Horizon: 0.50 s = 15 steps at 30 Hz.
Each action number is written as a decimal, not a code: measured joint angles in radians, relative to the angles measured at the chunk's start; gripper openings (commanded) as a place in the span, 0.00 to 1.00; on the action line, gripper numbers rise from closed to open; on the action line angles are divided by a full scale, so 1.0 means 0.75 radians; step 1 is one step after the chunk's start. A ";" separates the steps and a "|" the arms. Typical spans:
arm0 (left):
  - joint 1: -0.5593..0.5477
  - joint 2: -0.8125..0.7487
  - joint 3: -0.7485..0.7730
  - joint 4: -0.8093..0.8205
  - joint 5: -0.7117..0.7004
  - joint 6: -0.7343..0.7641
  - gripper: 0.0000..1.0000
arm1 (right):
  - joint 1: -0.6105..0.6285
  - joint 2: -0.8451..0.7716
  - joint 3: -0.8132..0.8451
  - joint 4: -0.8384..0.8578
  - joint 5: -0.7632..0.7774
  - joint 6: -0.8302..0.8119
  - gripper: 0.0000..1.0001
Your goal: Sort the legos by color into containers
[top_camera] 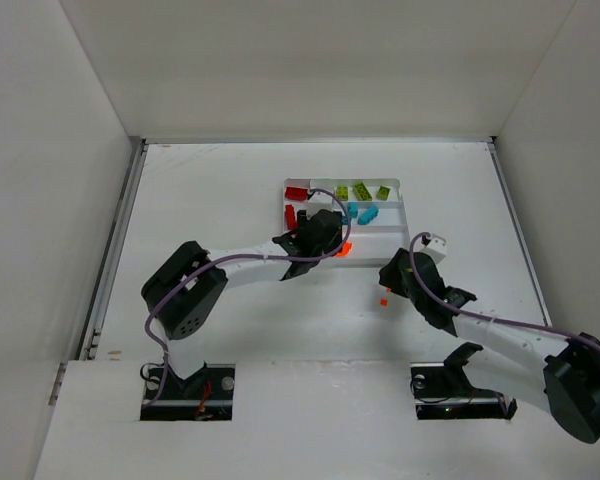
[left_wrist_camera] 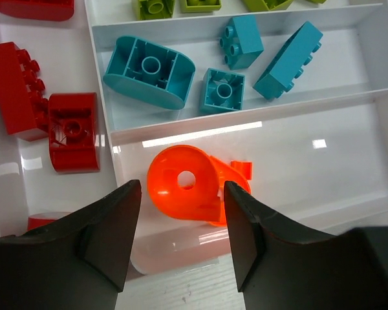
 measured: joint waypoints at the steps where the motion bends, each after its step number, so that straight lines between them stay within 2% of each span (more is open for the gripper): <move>1: -0.001 -0.017 -0.016 0.002 0.001 0.000 0.52 | 0.013 0.000 0.000 -0.019 0.005 0.014 0.56; 15: 0.014 -0.211 -0.244 0.067 0.092 -0.034 0.52 | 0.089 -0.062 0.005 -0.306 0.087 0.201 0.53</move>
